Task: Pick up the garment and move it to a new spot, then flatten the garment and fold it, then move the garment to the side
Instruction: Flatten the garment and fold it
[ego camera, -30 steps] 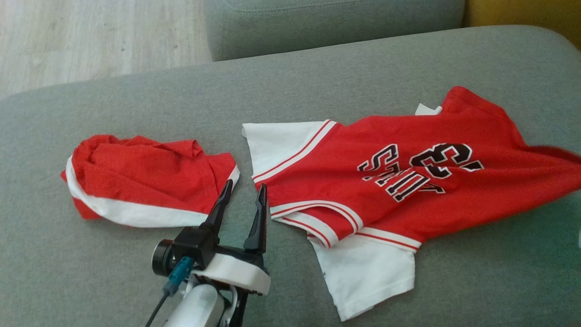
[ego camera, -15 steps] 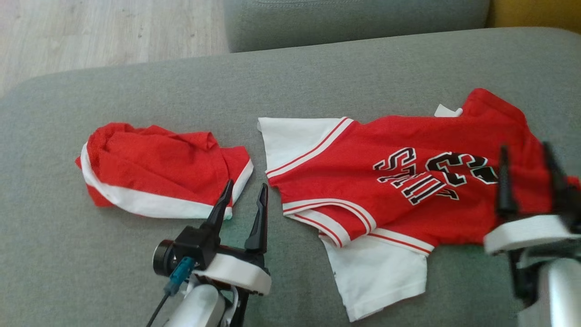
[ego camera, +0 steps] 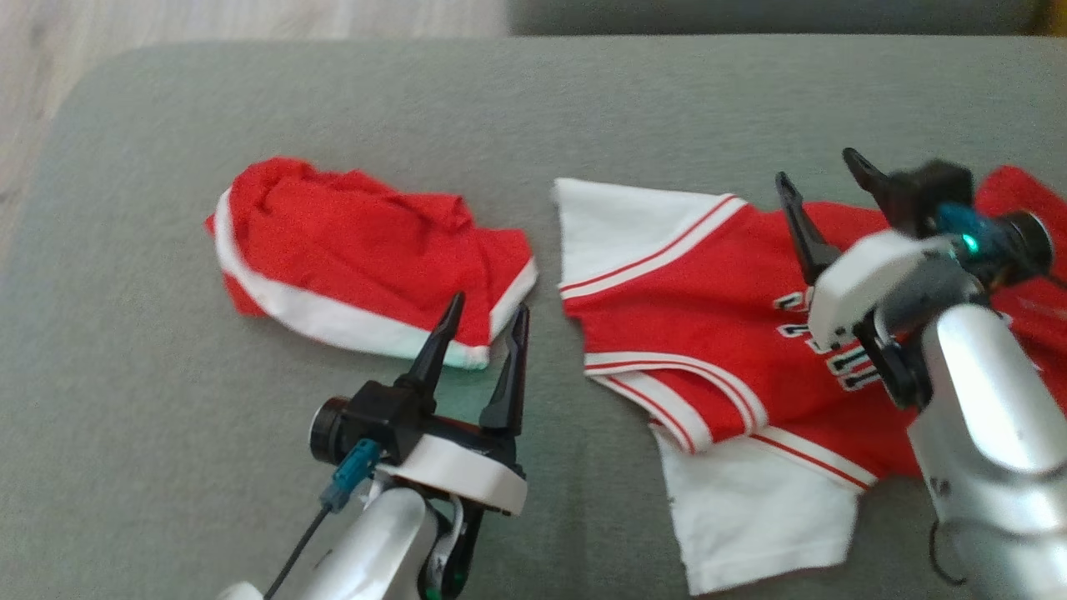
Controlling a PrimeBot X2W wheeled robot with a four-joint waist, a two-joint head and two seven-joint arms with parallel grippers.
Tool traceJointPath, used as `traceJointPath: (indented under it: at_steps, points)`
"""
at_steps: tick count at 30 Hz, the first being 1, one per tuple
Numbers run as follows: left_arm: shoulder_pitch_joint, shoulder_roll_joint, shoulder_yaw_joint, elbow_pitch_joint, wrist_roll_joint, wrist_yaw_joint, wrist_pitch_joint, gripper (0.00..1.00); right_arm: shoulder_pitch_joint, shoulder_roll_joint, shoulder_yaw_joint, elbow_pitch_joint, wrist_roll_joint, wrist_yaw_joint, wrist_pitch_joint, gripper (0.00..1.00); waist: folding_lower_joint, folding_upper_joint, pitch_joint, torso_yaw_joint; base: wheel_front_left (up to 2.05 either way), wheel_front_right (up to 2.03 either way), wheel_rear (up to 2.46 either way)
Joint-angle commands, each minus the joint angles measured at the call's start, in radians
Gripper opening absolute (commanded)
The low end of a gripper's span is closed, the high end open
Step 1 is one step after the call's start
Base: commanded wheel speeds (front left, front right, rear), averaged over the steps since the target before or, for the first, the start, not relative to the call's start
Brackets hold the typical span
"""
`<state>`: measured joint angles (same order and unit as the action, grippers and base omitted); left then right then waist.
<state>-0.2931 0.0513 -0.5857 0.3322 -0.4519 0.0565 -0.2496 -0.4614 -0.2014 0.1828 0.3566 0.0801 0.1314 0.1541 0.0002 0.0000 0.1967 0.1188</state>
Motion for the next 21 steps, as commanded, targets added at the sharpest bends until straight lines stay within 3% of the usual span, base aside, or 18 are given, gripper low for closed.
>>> traceJointPath:
  at_steps: [1,9,17,18,19,20,21]
  points:
    - [-0.035,-0.001,0.014,-0.033,-0.008,0.007,-0.012,1.00,-0.048,-0.017,0.052,0.006,0.034,-0.001,0.034,1.00,-0.0002,0.0000,0.048,0.059,0.00,0.00,0.00]
    - [-0.068,-0.001,-0.028,-0.053,-0.046,0.026,-0.012,1.00,-0.217,-0.178,0.305,0.185,0.248,-0.001,0.212,1.00,-0.0002,0.0000,0.102,0.150,0.00,0.00,0.00]
    - [-0.089,-0.001,-0.034,-0.062,-0.065,0.037,-0.012,1.00,-0.280,-0.276,0.518,0.218,0.471,-0.001,0.422,1.00,-0.0002,0.0000,0.129,0.169,0.00,0.00,0.00]
    - [-0.093,-0.001,-0.033,-0.064,-0.066,0.038,-0.012,1.00,-0.287,-0.291,0.539,0.210,0.499,-0.001,0.450,0.90,-0.0002,0.0000,0.133,0.169,0.00,0.00,0.00]
    - [-0.096,-0.001,-0.032,-0.067,-0.067,0.039,-0.012,1.00,-0.296,-0.306,0.556,0.198,0.525,-0.001,0.467,0.48,-0.0002,0.0000,0.137,0.169,0.00,0.00,0.00]
    - [-0.099,-0.001,-0.032,-0.069,-0.067,0.040,-0.012,1.00,-0.307,-0.320,0.565,0.186,0.547,-0.001,0.475,0.00,-0.0002,0.0000,0.142,0.168,0.00,0.00,0.00]
    - [-0.102,-0.001,-0.032,-0.071,-0.067,0.041,-0.012,1.00,-0.318,-0.333,0.568,0.177,0.564,-0.001,0.473,0.00,-0.0002,0.0000,0.145,0.167,0.00,0.00,0.00]
